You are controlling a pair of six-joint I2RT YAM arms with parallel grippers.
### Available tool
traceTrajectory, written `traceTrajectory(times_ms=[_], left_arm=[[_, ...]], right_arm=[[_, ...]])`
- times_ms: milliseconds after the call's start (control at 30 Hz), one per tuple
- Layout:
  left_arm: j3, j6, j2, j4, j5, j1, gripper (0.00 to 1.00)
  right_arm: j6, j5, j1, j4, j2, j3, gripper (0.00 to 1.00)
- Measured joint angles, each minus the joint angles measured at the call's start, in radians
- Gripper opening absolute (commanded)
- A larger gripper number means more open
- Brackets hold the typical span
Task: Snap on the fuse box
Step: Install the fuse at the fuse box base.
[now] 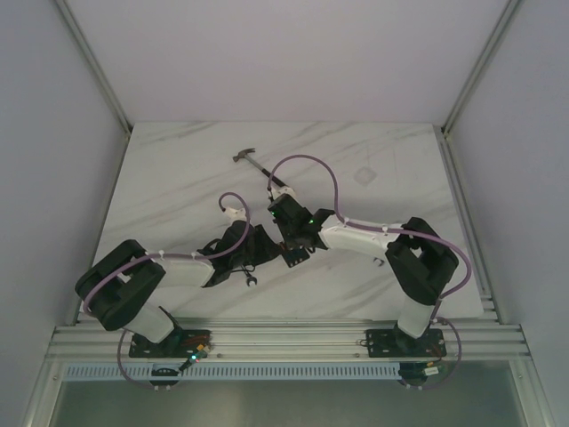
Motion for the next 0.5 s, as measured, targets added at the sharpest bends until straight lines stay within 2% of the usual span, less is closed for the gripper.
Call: traceTrajectory(times_ms=[500], left_arm=[[0.000, -0.008, 0.013, 0.000, 0.006, 0.003, 0.43]], right_arm=[[0.006, 0.014, 0.014, -0.032, 0.001, 0.003, 0.00]])
